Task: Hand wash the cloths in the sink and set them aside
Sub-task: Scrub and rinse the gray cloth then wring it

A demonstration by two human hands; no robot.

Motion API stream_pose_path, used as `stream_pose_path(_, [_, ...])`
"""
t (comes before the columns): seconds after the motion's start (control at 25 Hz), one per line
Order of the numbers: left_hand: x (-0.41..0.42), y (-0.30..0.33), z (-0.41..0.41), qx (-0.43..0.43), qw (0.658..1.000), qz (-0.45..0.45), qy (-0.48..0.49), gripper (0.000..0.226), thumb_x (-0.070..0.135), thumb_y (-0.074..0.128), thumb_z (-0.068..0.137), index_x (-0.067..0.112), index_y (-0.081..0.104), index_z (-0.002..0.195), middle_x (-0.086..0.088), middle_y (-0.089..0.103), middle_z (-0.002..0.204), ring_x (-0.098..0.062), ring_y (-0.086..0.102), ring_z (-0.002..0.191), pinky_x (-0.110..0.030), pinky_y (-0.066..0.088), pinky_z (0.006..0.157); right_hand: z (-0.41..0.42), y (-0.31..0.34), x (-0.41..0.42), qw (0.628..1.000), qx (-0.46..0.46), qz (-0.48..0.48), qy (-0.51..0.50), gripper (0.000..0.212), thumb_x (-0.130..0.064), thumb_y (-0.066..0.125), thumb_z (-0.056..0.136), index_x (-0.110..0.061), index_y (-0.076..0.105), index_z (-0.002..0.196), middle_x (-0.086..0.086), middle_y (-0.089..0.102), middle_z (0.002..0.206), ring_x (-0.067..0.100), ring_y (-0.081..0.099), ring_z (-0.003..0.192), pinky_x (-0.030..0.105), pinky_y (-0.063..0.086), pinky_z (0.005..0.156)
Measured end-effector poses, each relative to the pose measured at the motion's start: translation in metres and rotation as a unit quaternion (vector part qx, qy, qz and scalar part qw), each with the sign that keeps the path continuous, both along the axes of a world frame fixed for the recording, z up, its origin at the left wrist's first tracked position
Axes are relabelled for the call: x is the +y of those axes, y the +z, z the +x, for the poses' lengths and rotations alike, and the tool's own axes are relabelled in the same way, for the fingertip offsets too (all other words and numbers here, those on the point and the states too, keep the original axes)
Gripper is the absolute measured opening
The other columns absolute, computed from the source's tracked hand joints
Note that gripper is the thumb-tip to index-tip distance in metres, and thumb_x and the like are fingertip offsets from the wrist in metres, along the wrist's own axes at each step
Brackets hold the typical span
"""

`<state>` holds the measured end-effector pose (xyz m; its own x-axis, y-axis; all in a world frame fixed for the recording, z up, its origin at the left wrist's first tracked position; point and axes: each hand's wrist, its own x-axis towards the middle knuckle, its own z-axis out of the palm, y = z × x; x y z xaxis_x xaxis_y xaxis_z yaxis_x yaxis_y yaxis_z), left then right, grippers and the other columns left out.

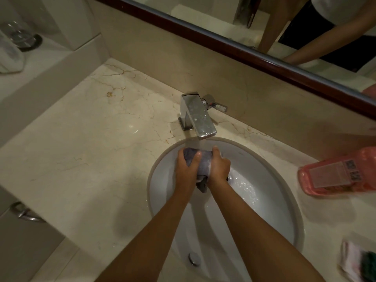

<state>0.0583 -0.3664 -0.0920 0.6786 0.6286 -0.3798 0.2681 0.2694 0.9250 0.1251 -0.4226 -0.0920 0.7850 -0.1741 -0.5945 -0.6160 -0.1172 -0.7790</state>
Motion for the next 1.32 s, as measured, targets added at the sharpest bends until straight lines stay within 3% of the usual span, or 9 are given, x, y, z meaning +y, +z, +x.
stream_pose_path(0.08, [0.0,-0.002,-0.002,-0.033,0.999,-0.024,-0.011,0.057,0.028,0.068,0.095,0.015,0.044,0.145,-0.005,0.057,0.138,-0.02,0.059,0.124,-0.039,0.051,0.104,0.003,0.001,0.002,0.999,0.016,0.004,0.031,0.045,-0.049,0.047,0.099,-0.015,0.07,0.08,0.008,0.074,0.08,0.025,0.071,0.076,0.034,0.054,0.068])
stream_pose_path(0.24, [0.005,0.001,0.003,-0.044,0.998,-0.015,0.03,0.04,0.019,0.07,0.093,0.012,0.056,0.13,-0.003,0.068,0.12,-0.018,0.068,0.111,-0.028,0.058,0.09,-0.007,0.006,0.002,0.981,0.061,0.179,0.048,0.046,-0.046,0.046,0.102,-0.009,0.066,0.119,0.017,0.073,0.112,0.031,0.072,0.1,0.041,0.059,0.087])
stream_pose_path(0.4, [0.005,0.009,0.014,-0.051,0.994,0.033,0.095,0.004,0.02,0.065,0.098,0.019,0.065,0.102,0.007,0.072,0.092,-0.004,0.071,0.085,-0.012,0.053,0.071,-0.023,0.002,-0.008,0.967,-0.071,0.217,0.11,0.046,-0.039,0.06,0.095,-0.041,0.044,0.138,-0.013,0.055,0.127,0.011,0.063,0.113,0.029,0.058,0.09])
stream_pose_path(0.52, [0.003,0.006,0.012,-0.032,0.99,0.077,0.113,0.01,0.025,0.061,0.1,0.02,0.066,0.093,0.005,0.071,0.085,-0.005,0.071,0.079,-0.015,0.053,0.068,-0.028,0.001,-0.013,0.959,-0.097,0.209,0.165,0.053,-0.041,0.068,0.086,-0.045,0.046,0.134,-0.015,0.056,0.126,0.009,0.067,0.109,0.029,0.058,0.088])
stream_pose_path(0.76, [-0.003,0.003,0.014,0.017,0.99,0.096,0.101,0.019,0.034,0.054,0.103,0.029,0.061,0.086,0.007,0.068,0.078,-0.004,0.068,0.072,-0.018,0.054,0.063,-0.011,0.003,-0.009,0.976,-0.144,0.118,0.114,0.005,-0.021,0.064,0.098,-0.023,0.063,0.093,-0.003,0.071,0.085,0.01,0.073,0.077,0.024,0.057,0.061])
stream_pose_path(0.88, [-0.002,0.003,0.013,0.044,0.995,0.078,0.042,0.015,0.039,0.05,0.104,0.028,0.059,0.104,0.012,0.068,0.089,-0.009,0.07,0.087,-0.018,0.053,0.07,-0.002,0.002,-0.003,0.987,-0.125,0.069,0.075,0.016,-0.017,0.063,0.098,-0.014,0.059,0.083,0.002,0.064,0.074,0.016,0.069,0.068,0.029,0.054,0.059])
stream_pose_path(1.0, [0.003,0.007,0.01,0.024,0.999,0.022,0.004,0.025,0.035,0.055,0.102,0.022,0.057,0.124,0.002,0.068,0.114,-0.017,0.067,0.106,-0.036,0.057,0.091,0.004,0.003,0.005,0.99,-0.119,0.047,0.055,0.025,-0.024,0.064,0.097,-0.012,0.057,0.077,0.01,0.06,0.072,0.023,0.061,0.069,0.036,0.052,0.063])
stream_pose_path(1.16, [0.01,0.008,0.001,-0.033,0.998,0.032,-0.037,0.049,0.025,0.062,0.099,0.019,0.046,0.144,0.002,0.059,0.132,-0.011,0.06,0.118,-0.016,0.054,0.085,0.005,0.007,0.011,0.993,-0.105,0.038,0.047,0.03,-0.034,0.061,0.099,-0.017,0.066,0.074,0.009,0.071,0.075,0.028,0.071,0.073,0.041,0.058,0.071])
stream_pose_path(1.32, [0.014,0.007,0.0,-0.022,0.997,0.073,-0.02,0.009,0.022,0.064,0.098,0.03,0.064,0.102,0.008,0.071,0.098,-0.004,0.07,0.089,-0.019,0.056,0.07,0.006,0.006,0.011,0.995,-0.033,0.047,0.085,0.033,-0.035,0.049,0.104,-0.013,0.066,0.086,0.011,0.072,0.086,0.03,0.07,0.083,0.041,0.056,0.076])
